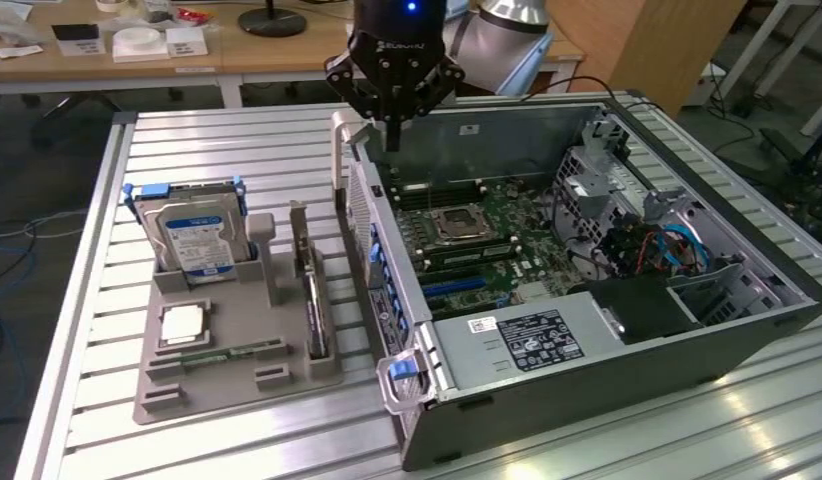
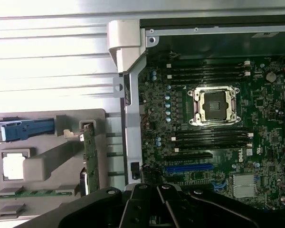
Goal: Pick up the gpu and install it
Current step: 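Reach for the gpu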
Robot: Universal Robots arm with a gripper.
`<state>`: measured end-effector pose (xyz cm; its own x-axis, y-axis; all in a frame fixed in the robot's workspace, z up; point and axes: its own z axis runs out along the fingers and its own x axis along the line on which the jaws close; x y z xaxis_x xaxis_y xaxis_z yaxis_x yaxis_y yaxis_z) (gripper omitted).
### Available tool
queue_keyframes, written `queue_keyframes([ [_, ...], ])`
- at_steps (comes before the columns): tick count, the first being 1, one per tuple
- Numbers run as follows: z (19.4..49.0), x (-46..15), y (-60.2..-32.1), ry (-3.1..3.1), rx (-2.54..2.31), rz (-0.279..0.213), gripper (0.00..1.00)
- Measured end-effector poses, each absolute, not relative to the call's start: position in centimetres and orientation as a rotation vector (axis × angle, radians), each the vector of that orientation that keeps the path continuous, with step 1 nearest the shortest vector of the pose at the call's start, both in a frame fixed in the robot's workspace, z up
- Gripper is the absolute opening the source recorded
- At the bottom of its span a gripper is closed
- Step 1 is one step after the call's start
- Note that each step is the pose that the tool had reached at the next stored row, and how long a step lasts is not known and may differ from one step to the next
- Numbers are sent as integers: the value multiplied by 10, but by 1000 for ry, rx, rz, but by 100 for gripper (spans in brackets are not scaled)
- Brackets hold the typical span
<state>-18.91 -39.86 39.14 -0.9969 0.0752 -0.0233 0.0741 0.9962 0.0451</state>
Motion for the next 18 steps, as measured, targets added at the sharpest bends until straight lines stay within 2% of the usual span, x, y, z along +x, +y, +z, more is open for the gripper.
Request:
queue_keyframes([
  [18,391,-216,-398,3114,117,69,11],
])
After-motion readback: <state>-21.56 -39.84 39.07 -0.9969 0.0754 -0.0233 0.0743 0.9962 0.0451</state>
